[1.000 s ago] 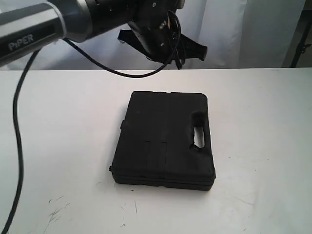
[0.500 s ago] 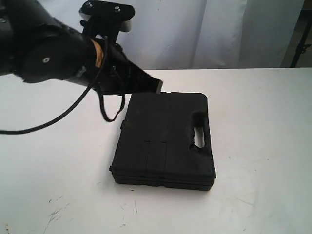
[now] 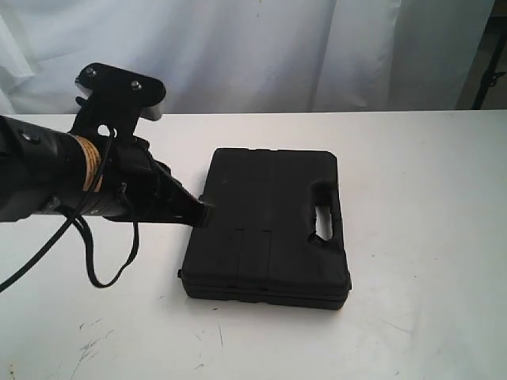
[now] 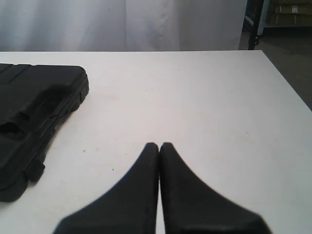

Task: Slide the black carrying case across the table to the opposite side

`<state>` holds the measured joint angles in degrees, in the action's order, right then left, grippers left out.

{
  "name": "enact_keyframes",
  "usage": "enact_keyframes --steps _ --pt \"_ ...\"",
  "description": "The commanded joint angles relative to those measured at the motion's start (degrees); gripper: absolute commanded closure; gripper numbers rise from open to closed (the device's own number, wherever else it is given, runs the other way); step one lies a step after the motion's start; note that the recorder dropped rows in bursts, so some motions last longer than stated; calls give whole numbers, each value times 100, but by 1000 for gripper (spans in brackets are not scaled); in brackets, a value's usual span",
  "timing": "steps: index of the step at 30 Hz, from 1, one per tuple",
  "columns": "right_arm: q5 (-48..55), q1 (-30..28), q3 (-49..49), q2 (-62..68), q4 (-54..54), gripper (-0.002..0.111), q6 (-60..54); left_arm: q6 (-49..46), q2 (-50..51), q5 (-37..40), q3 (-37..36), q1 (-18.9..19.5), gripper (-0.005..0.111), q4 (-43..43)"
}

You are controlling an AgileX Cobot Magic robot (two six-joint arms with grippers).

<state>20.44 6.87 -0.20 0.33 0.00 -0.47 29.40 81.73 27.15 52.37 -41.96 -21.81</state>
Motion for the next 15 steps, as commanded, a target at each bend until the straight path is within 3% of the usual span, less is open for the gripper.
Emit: enact_keyframes --steps 1,15 --pt "-82 -29 20 -33 -55 108 2 18 -56 343 -72 -21 107 -330" --pt "-82 -29 20 -33 -55 108 2 53 -56 517 -84 -21 107 -1028"
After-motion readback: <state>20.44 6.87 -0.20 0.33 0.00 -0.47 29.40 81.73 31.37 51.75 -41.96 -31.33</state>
